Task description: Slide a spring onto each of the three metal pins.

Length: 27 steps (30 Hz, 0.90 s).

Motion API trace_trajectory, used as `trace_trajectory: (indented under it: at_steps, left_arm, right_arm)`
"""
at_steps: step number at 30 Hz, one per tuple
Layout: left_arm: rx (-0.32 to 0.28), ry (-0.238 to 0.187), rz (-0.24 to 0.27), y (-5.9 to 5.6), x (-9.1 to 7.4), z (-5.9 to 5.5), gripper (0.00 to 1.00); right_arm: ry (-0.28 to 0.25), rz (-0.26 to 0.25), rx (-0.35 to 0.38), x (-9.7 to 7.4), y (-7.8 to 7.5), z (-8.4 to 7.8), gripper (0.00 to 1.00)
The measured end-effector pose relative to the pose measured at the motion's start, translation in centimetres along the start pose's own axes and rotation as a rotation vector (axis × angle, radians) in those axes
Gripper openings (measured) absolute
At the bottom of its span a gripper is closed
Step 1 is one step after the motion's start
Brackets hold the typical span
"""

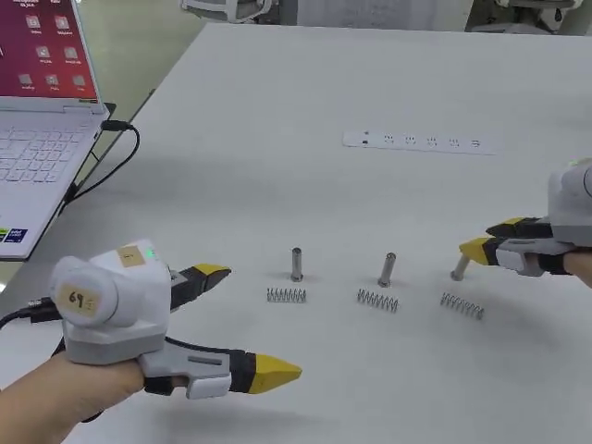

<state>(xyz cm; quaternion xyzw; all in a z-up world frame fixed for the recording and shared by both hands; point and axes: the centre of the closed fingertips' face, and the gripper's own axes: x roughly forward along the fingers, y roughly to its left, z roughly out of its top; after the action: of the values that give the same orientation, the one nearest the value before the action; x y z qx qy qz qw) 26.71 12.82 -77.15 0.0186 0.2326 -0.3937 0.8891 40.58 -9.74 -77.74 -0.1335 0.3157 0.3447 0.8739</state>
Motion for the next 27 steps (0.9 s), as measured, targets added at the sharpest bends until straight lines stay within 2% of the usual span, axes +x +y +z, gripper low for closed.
trace_trajectory:
  at_steps: [12, 20, 27]
  left_arm:
    - [0.012, -0.010, 0.004, 0.4, 0.2, 0.3, 0.96]
    - [0.015, -0.011, 0.003, 0.5, 0.3, 0.4, 0.97]
    - [0.017, -0.011, 0.000, 0.6, 0.5, 0.4, 0.97]
  right_arm:
    - [-0.067, 0.008, -0.003, -1.4, 0.3, 1.3, 0.34]
    - [-0.075, 0.011, -0.010, -2.0, 0.4, 1.2, 0.35]
    - [-0.062, 0.023, -0.036, -2.5, 0.8, 0.2, 0.34]
